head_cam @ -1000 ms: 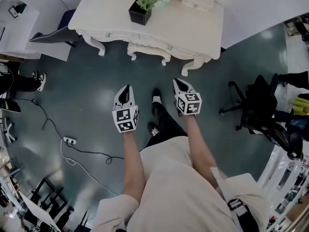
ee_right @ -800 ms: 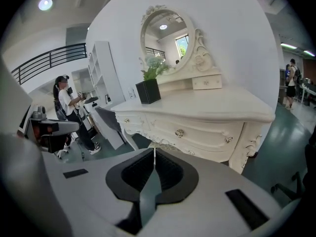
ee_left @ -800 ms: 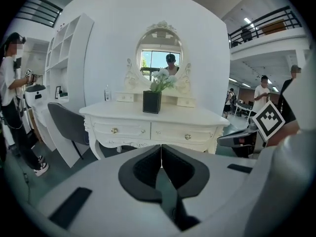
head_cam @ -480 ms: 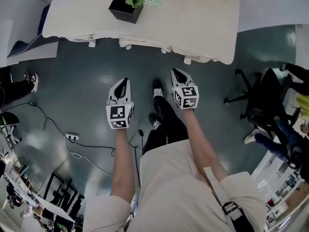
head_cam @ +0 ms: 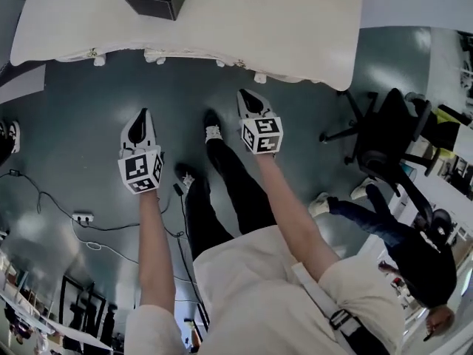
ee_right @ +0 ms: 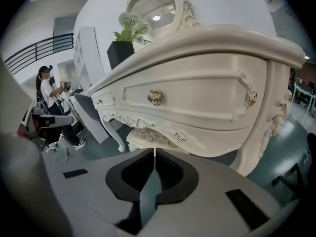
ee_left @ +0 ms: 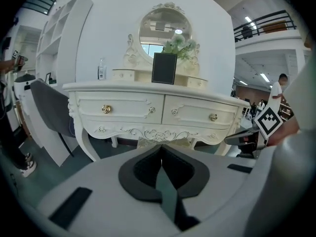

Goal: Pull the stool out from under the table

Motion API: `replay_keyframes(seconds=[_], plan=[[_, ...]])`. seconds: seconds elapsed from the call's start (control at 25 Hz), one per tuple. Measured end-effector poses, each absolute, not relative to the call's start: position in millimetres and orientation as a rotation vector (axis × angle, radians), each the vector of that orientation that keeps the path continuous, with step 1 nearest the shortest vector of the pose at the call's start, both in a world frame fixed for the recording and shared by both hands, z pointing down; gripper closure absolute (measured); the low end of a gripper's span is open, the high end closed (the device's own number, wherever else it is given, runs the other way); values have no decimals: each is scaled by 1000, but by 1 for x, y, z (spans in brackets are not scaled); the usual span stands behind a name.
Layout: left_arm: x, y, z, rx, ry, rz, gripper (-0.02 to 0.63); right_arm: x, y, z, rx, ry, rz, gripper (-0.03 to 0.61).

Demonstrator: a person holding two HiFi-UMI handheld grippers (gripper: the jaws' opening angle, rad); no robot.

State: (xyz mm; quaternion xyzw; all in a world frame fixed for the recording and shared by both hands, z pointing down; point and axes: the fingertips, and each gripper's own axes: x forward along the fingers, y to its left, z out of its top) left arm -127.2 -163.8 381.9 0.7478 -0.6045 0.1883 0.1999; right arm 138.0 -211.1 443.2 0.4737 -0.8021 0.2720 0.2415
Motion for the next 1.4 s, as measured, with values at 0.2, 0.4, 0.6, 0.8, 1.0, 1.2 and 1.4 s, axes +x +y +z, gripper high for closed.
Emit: replay_keyframes(seconds=[0.2, 0.4, 0.6, 0.8, 1.0, 1.2, 1.4], plan=[[-138, -161, 417, 2122, -1612, 549, 598, 130, -209, 464, 1322, -2162, 760, 532], [-138, -155, 448, 2171, -1579, 557, 598, 134, -189, 488, 1305, -2122, 804, 532], [-152, -169, 487, 2214, -1520, 597, 598, 128, -190, 509, 1328, -2094, 778, 532], [-147, -174, 517, 2255, -1474, 670, 598, 128, -194, 530, 1291, -2092, 748, 531], [-154, -194, 543, 2252, -1465, 687, 598, 131, -211, 554, 1348, -2081, 767, 531], [-163, -215, 567, 2224, -1469, 685, 598, 138, -227, 574, 1369, -2059, 775, 532], [-164, -238, 585, 2214, -1457, 670, 598, 146, -249, 590, 1348, -2059, 739, 531]])
